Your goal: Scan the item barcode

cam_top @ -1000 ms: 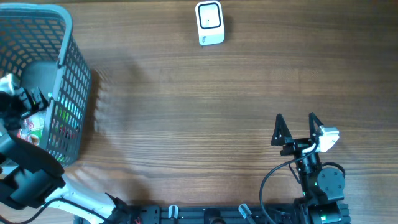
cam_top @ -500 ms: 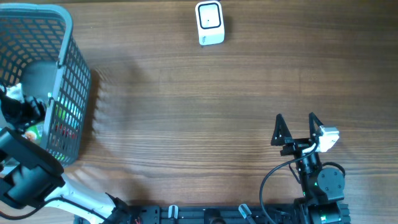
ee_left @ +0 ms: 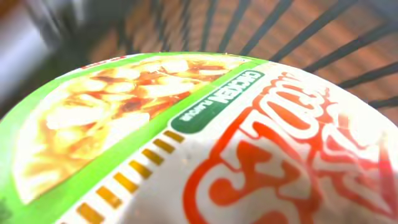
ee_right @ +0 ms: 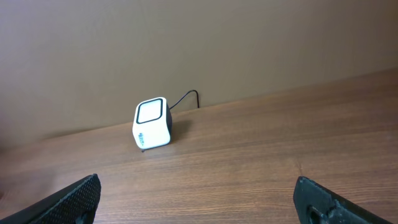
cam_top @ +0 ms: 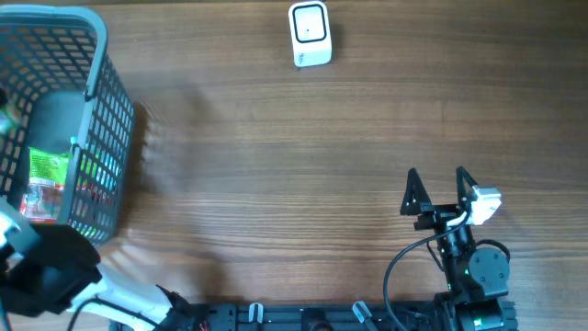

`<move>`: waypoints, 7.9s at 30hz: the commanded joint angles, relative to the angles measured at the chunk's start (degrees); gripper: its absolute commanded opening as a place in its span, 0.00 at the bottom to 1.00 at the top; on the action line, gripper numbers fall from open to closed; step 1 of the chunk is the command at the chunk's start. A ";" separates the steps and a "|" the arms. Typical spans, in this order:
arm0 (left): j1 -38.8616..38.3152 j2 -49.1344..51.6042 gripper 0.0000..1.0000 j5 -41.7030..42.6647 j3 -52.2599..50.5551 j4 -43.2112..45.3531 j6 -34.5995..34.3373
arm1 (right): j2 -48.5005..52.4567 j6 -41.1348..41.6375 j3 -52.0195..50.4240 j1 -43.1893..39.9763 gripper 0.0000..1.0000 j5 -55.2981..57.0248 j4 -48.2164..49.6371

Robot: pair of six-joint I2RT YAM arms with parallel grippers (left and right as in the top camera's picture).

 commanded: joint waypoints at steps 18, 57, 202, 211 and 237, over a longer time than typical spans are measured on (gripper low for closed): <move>-51.52 -9.94 0.74 7.56 9.09 -14.64 -21.44 | -0.31 0.04 -0.04 -0.35 1.00 -0.55 0.26; -86.25 27.39 1.00 3.72 0.20 5.25 -33.11 | -0.31 0.04 -0.04 -0.35 1.00 -0.52 0.26; -2.10 14.64 1.00 -4.92 -28.70 8.39 -31.43 | -0.31 0.04 -0.04 -0.35 1.00 -0.55 0.26; -1.92 14.25 0.04 -4.85 -34.95 15.17 -31.78 | -0.31 0.07 -0.04 -0.35 1.00 -0.55 0.26; -19.82 -29.44 0.04 12.74 -11.91 3.48 -34.82 | -0.31 0.02 -0.04 -0.35 1.00 -0.55 0.26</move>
